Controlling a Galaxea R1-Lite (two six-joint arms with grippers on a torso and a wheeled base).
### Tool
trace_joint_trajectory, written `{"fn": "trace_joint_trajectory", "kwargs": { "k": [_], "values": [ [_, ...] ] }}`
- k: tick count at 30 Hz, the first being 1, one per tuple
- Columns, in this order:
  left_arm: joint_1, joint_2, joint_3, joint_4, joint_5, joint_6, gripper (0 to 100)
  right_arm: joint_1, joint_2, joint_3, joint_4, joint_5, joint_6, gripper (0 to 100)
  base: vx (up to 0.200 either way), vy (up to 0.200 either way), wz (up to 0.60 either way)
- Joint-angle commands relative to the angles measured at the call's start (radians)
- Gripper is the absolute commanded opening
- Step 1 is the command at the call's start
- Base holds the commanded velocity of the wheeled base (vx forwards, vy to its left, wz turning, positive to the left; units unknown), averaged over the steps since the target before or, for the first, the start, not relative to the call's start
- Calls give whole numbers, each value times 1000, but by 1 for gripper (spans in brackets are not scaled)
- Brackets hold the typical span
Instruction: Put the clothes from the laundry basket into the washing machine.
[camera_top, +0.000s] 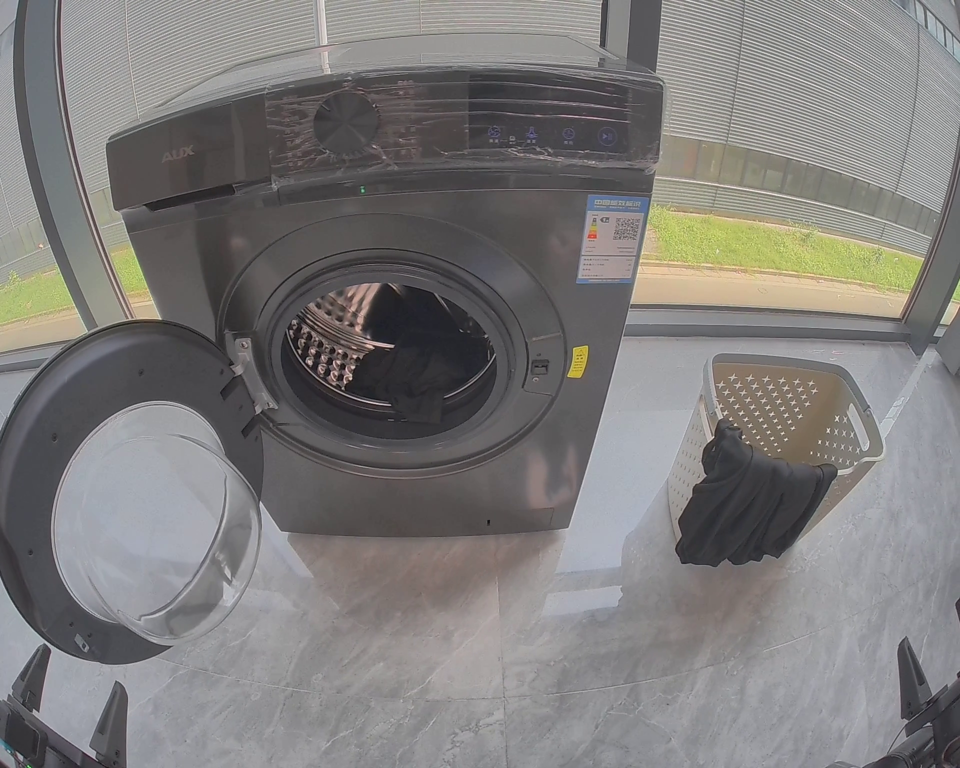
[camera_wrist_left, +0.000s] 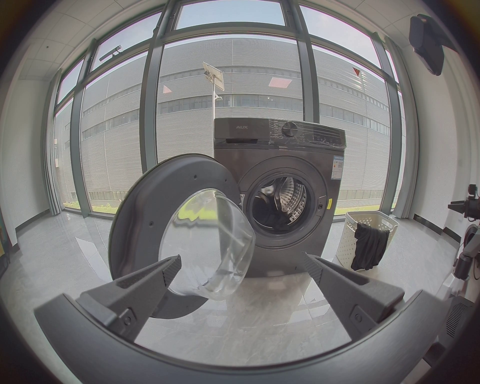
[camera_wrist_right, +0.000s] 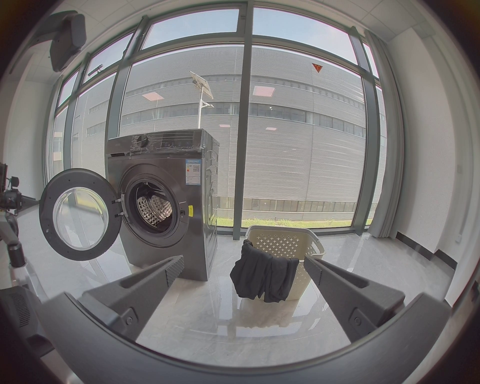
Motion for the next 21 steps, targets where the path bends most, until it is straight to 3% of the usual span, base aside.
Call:
{"fn": "trace_joint_trajectory", "kwargs": {
  "k": [1,5,10,13,14,15,17,19,21],
  "values": [
    [1,-13,18,0,1,0,100,0,-1,18,-1,0,13,100,0,-200,0],
    [1,-13,18,0,1,0,100,0,-1,18,-1,0,71,100,0,-200,0],
    [1,-13,18,0,1,0,100,2,-1,18,-4,-8,191,100,0,-200,0],
    [0,-13,18,0,1,-1,100,2,-1,18,-13,-11,295,100,0,-200,0],
    [1,-13,18,-1,1,-1,100,2,-1,18,-15,-13,367,100,0,-200,0],
    [1,-13,18,-1,1,-1,100,2,-1,18,-16,-13,395,100,0,-200,0],
    [1,-13,18,-1,1,-1,100,2,-1,18,-18,-17,505,100,0,-200,0],
    [1,-13,18,-1,2,-1,100,2,-1,18,-18,-50,598,100,0,-200,0],
    [0,-13,18,-1,2,-3,100,2,-1,18,-19,-96,642,100,0,-200,0]
  ]
}}
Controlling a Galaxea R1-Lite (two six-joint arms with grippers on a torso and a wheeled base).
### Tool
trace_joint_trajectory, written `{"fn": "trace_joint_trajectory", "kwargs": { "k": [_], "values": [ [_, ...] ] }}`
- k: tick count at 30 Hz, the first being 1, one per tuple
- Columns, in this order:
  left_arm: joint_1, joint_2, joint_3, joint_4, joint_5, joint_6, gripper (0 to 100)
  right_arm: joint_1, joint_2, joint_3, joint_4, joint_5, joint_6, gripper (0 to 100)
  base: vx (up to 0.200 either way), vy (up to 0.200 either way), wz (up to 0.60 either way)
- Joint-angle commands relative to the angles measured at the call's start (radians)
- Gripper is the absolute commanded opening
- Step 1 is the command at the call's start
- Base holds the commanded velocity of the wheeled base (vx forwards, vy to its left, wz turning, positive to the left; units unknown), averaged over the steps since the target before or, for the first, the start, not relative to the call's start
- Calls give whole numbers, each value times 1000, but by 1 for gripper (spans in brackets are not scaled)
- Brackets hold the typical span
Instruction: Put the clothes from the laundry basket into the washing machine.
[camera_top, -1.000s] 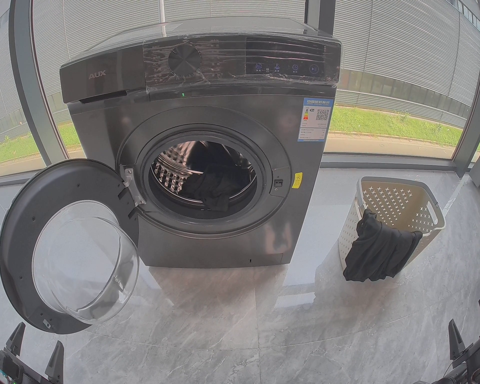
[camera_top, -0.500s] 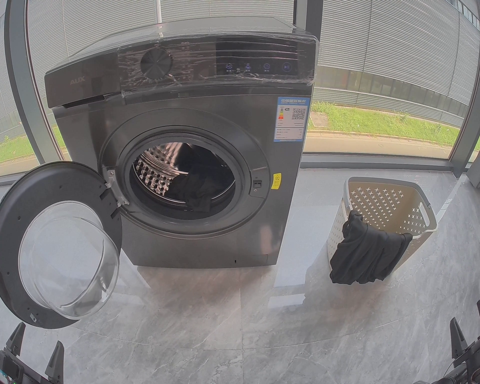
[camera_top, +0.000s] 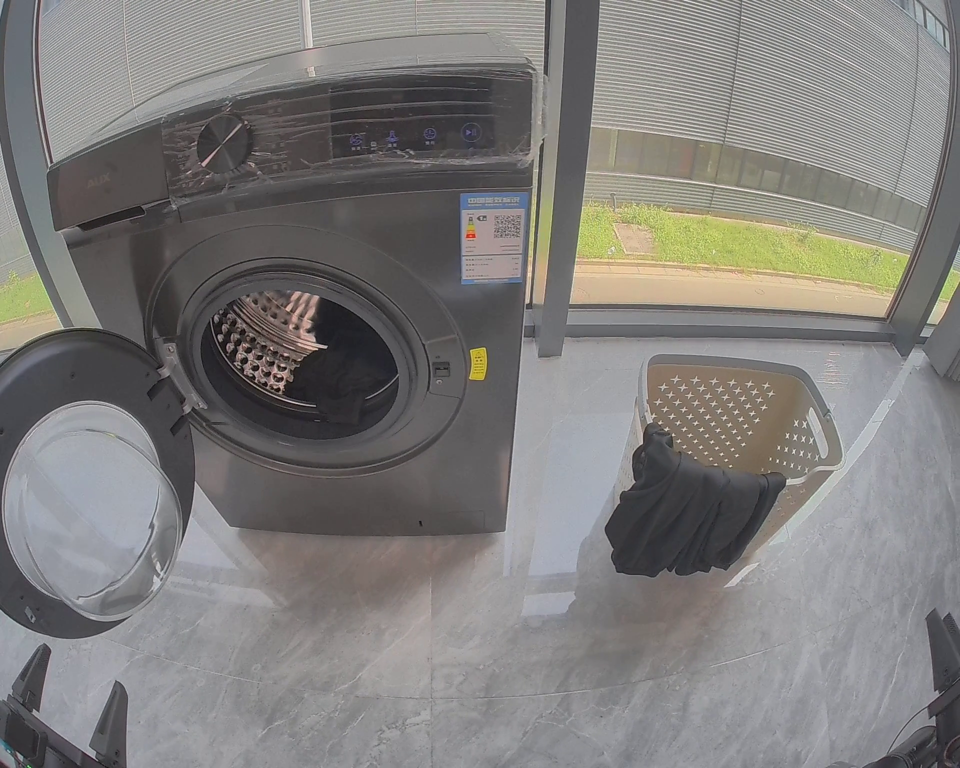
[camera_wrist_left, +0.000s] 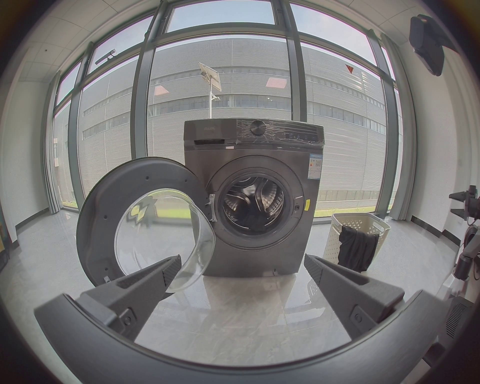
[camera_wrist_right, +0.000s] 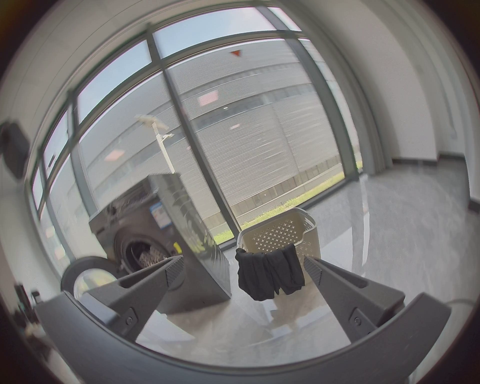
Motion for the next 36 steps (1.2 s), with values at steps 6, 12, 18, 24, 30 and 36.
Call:
{"fn": "trace_joint_trajectory", "kwargs": {
  "k": [6,12,18,24,30,36],
  "values": [
    [2,-14,17,-1,3,-8,100,0,-3,18,-4,-476,504,100,0,-200,0],
    [2,-14,17,-1,2,-8,100,0,-3,13,17,-876,1500,100,0,-200,0],
    [2,-14,16,0,5,-14,100,0,-3,15,19,-853,1467,100,0,-200,0],
    [2,-14,16,0,5,-22,100,-4,-2,13,22,-674,1176,100,0,-200,0],
    [2,-14,16,-1,3,-6,100,-3,-2,16,-21,-525,184,100,0,0,0],
    [2,-14,16,0,5,-20,100,-3,-2,16,9,-286,-375,100,0,0,0]
  ]
}}
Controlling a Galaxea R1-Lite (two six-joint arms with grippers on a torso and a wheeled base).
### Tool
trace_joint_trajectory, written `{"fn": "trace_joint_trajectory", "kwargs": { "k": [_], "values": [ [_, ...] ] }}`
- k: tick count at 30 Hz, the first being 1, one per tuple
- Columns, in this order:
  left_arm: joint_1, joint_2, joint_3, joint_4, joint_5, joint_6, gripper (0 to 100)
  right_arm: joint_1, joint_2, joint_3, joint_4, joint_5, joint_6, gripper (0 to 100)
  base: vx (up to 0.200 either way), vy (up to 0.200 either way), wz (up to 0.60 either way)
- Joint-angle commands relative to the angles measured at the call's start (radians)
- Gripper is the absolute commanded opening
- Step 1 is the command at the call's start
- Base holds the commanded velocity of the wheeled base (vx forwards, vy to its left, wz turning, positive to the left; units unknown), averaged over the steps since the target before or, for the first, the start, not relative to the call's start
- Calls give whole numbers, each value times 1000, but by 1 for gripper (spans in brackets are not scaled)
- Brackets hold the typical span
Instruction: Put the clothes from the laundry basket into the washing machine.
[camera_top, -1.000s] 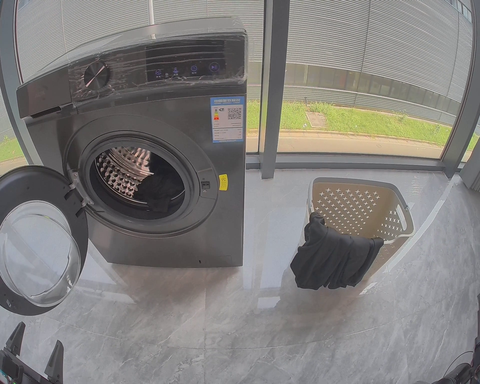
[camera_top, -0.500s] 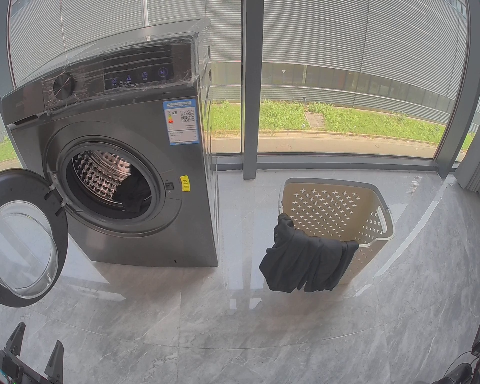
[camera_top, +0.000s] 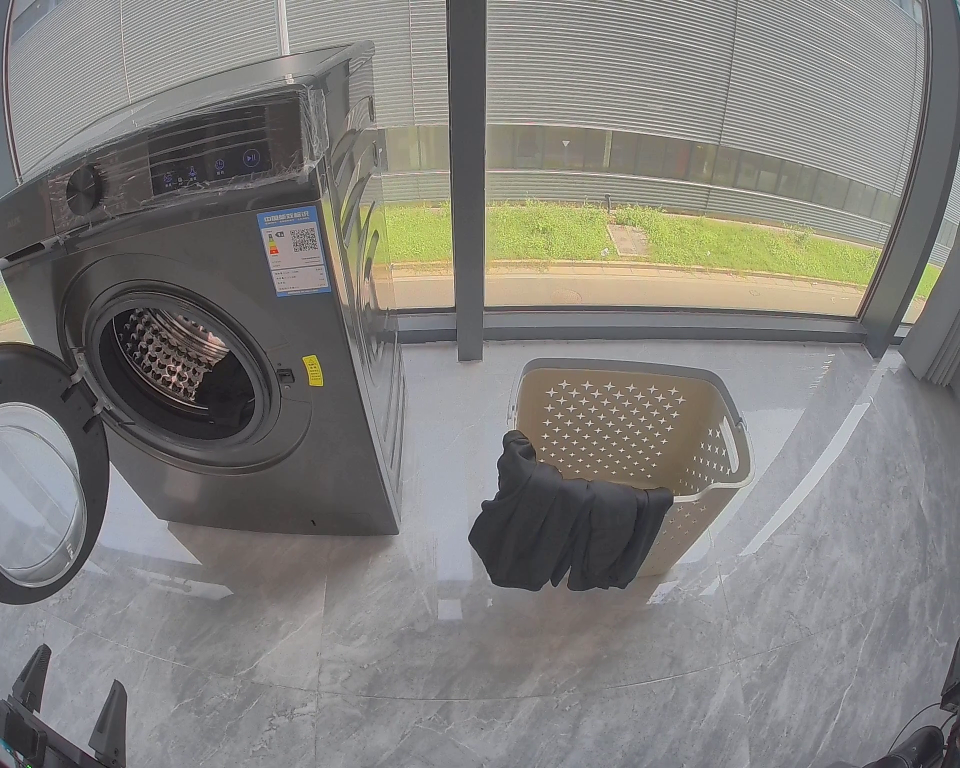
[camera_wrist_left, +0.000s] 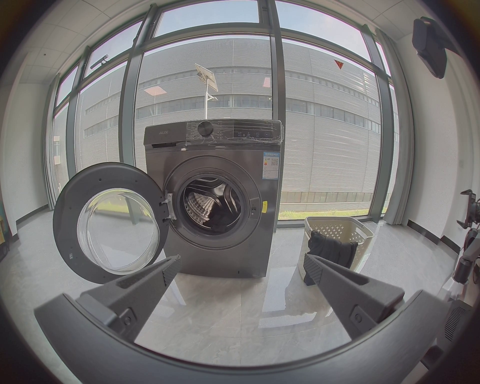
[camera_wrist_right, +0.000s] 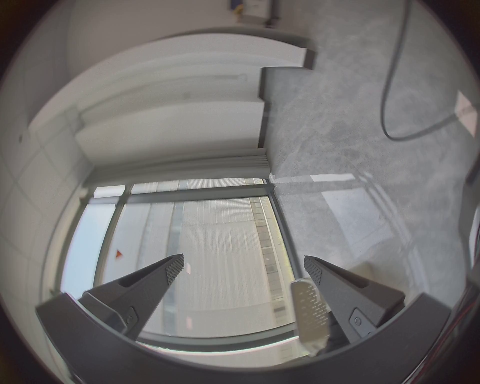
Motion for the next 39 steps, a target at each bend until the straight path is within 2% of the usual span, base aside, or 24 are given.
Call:
{"fn": "trace_joint_trajectory", "kwargs": {
  "k": [1,2,3,7,11,19,27,29,30,31,33,34,39],
  "values": [
    [0,-15,16,1,2,-6,100,-2,-3,16,1,392,-1603,100,0,0,0],
    [0,-15,16,1,2,-6,100,-2,-3,15,1,435,-1618,100,0,0,0],
    [0,-15,16,-1,2,-7,100,-2,-3,15,1,504,-1638,100,0,0,0],
    [0,-15,16,1,2,-6,100,-3,-3,15,4,618,-1660,100,0,0,0],
    [0,-15,16,1,2,-6,100,-2,-3,15,6,638,-1660,100,0,0,0],
    [0,-15,16,-1,2,-6,100,-2,-3,15,3,628,-1632,100,0,0,0],
    [0,-15,16,1,2,-6,100,-3,-3,15,4,641,-1640,100,0,0,0],
    [0,-15,16,-1,2,-7,100,-3,-3,15,4,645,-1658,100,0,0,0],
    [0,-15,16,-1,2,-6,100,-3,-3,15,6,668,-1686,100,0,0,0],
    [0,-15,16,-1,3,-6,100,-3,-3,15,6,684,-1694,100,0,0,0],
    [0,-15,16,-1,2,-7,100,-3,-3,15,6,771,-1712,100,0,0,0],
    [0,-15,16,-1,2,-7,100,-3,-3,15,6,789,-1704,100,0,0,0],
    [0,-15,16,1,2,-6,100,-2,-3,4,46,802,-1681,100,0,0,0]
  ]
}}
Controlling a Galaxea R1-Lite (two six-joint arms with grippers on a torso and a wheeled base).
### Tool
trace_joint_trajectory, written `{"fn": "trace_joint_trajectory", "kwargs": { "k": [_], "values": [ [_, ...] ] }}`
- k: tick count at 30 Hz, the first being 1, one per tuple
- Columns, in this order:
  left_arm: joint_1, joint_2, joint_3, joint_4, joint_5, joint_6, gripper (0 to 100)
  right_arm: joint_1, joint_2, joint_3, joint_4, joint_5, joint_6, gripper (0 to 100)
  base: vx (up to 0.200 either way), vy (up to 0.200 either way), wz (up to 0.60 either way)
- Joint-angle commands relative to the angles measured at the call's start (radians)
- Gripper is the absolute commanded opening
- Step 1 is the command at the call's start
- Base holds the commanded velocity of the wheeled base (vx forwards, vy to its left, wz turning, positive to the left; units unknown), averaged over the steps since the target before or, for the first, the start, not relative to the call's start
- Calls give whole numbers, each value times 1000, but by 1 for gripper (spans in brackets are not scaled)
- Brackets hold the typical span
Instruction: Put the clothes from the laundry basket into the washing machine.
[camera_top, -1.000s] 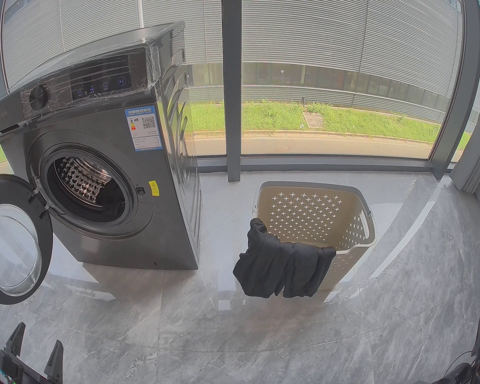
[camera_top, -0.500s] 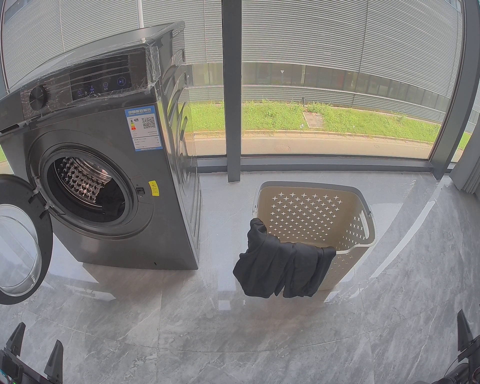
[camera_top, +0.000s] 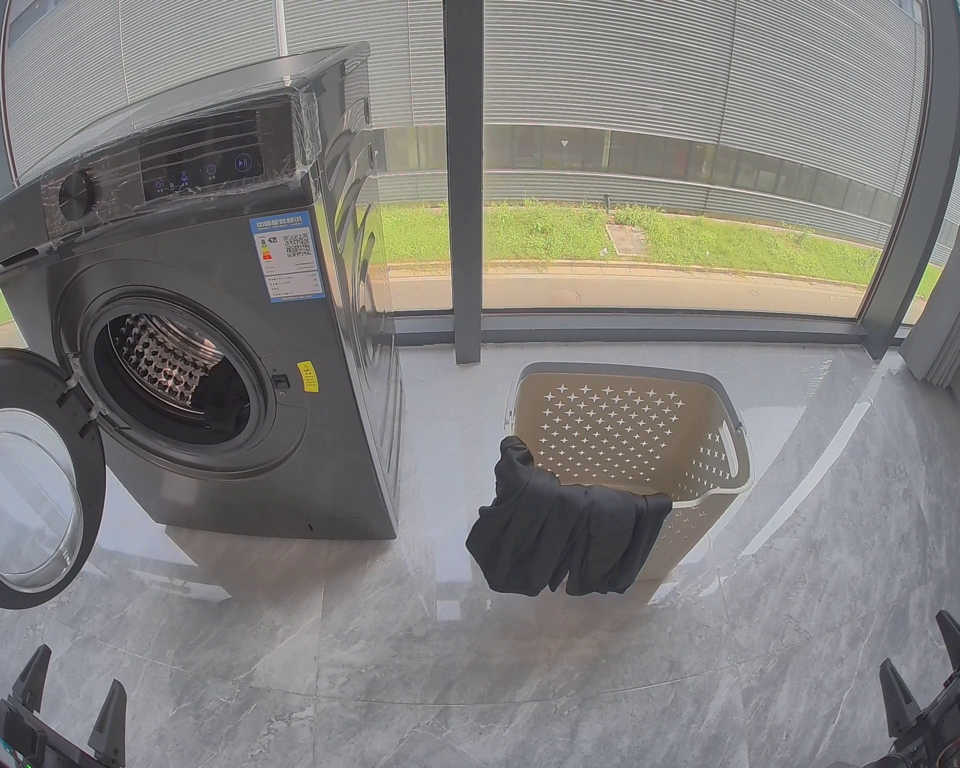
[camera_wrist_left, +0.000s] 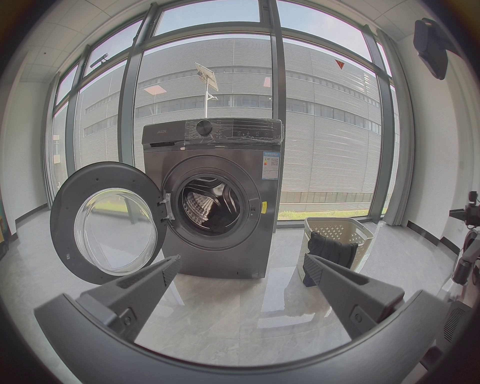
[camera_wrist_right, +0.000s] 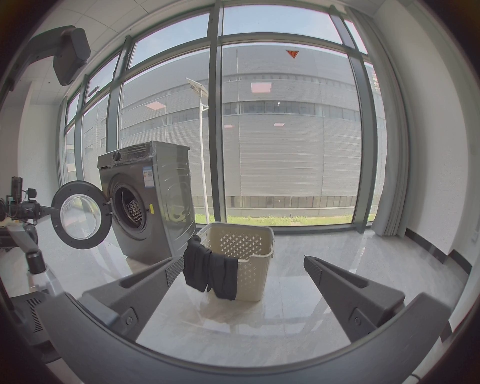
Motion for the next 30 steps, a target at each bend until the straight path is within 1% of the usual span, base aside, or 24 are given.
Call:
{"fn": "trace_joint_trajectory", "kwargs": {
  "k": [1,3,7,8,11,12,13,15,17,19,21,22,23,24,25,26,27,30],
  "values": [
    [1,-16,16,1,-1,0,100,1,-4,5,4,4,11,100,0,-200,0],
    [1,-16,16,1,-1,0,100,1,-4,7,-8,-4,13,100,0,-200,0],
    [1,-16,16,1,-1,0,100,1,-4,7,-11,-5,22,100,0,0,0],
    [1,-16,16,1,-1,-1,100,3,-5,-8,-16,-7,26,100,0,0,0],
    [1,-16,16,-1,-2,0,100,4,-4,-107,0,-24,60,100,0,0,0],
    [1,-16,16,-1,-2,0,100,4,-4,-111,0,-25,62,100,0,0,0],
    [1,-16,16,-1,-2,2,100,6,13,-165,14,-16,69,100,200,0,0],
    [1,-16,16,-1,-4,3,100,7,31,-186,27,-9,71,100,200,0,0],
    [1,-16,16,-1,-4,8,100,24,133,-214,87,74,82,100,200,0,0],
    [-1,-16,16,-1,-4,5,100,40,232,-219,95,137,109,100,200,0,0],
    [-1,-16,16,-1,-2,3,100,43,344,-240,90,174,140,100,200,0,0],
    [-1,-16,16,-1,-2,3,100,43,364,-246,89,179,143,100,200,0,0],
    [1,-16,16,-1,-2,3,100,43,484,-289,70,212,160,100,200,0,0],
    [1,-16,16,-1,-2,3,100,43,544,-309,57,231,165,100,200,0,0],
    [1,-16,16,-1,-2,3,100,43,564,-315,50,235,165,100,0,0,0],
    [1,-16,16,-1,-2,2,100,40,679,-340,9,251,166,100,0,0,0],
    [1,-16,16,-1,-2,2,100,41,728,-349,-17,251,166,100,0,0,0],
    [1,-16,16,-1,-1,0,100,52,924,-350,-151,252,166,100,0,0,0]
  ]
}}
